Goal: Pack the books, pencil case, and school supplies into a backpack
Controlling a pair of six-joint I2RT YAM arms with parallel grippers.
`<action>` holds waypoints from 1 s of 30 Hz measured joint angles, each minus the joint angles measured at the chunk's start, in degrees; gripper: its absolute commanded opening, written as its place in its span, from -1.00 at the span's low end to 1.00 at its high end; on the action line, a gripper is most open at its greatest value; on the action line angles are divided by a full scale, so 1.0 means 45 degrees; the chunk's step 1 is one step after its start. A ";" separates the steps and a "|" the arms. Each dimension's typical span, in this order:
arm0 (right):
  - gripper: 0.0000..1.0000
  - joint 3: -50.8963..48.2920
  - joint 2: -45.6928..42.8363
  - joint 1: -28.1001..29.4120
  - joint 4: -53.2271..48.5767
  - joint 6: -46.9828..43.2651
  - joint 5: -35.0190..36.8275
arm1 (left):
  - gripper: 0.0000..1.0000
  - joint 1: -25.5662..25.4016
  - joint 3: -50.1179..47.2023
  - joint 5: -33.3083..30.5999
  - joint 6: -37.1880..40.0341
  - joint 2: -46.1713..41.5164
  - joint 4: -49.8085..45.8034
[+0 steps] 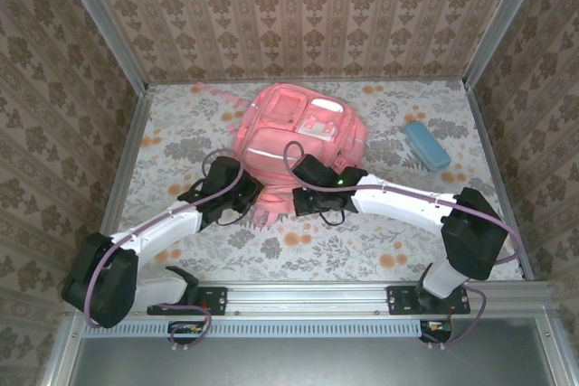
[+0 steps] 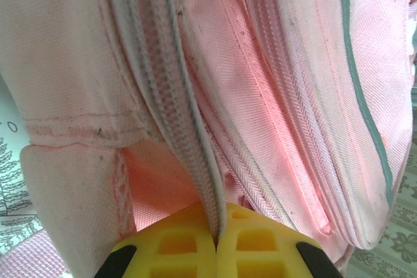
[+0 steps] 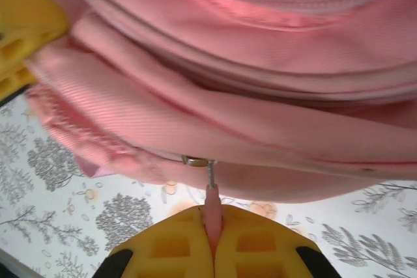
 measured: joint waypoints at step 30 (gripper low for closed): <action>-1.00 -0.1049 0.0544 -0.5168 0.0413 -0.2448 -0.0670 | -1.00 0.1064 -0.0325 -0.0180 0.0661 -0.1889 -0.1530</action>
